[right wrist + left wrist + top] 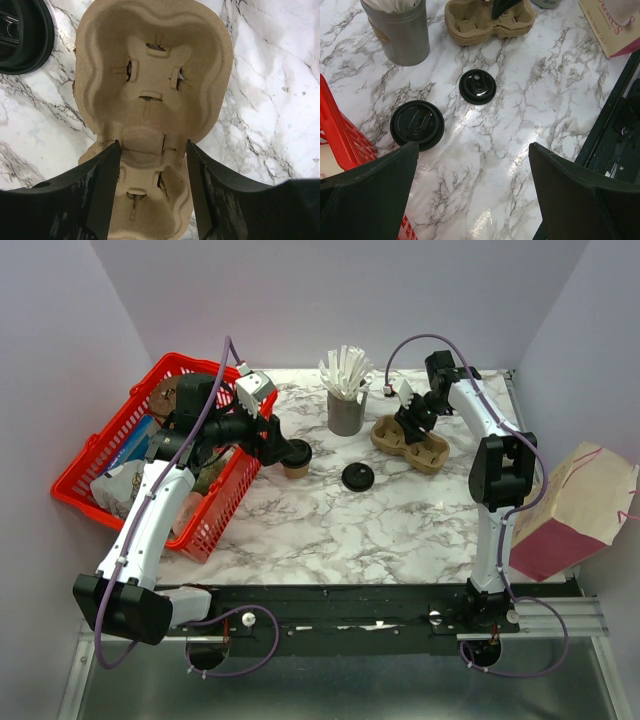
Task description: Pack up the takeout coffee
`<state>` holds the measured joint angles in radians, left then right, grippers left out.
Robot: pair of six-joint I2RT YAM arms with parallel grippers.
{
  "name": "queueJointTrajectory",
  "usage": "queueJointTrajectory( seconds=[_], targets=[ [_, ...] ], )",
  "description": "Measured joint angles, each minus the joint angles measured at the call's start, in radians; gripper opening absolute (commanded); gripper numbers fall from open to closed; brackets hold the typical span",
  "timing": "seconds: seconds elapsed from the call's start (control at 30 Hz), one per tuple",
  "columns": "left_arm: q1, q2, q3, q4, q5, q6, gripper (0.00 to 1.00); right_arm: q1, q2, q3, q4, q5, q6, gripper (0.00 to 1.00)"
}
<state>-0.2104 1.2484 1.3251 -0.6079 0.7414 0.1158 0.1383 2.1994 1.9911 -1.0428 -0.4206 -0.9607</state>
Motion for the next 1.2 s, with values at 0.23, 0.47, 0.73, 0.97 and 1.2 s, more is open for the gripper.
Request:
queueJointTrajectory(
  seconds=[0.23,0.47,0.73,0.97,1.2],
  targets=[
    [0.002,0.001,-0.005,0.001,0.000,-0.004,0.99,0.000,0.000,0.000,-0.001,0.001,0.001,0.63],
    [0.006,0.008,-0.008,0.002,0.000,-0.006,0.98,0.000,0.000,0.000,-0.002,0.001,-0.001,0.65],
    [0.008,0.017,-0.010,0.015,0.000,-0.010,0.99,0.006,0.000,-0.003,-0.003,0.001,-0.006,0.65],
    [0.008,0.020,-0.015,0.022,0.000,-0.012,0.99,0.006,0.000,-0.007,-0.008,0.005,-0.009,0.52],
    [0.014,0.022,-0.015,0.023,0.000,-0.013,0.99,0.009,0.000,-0.007,-0.013,0.008,0.001,0.47]
  ],
)
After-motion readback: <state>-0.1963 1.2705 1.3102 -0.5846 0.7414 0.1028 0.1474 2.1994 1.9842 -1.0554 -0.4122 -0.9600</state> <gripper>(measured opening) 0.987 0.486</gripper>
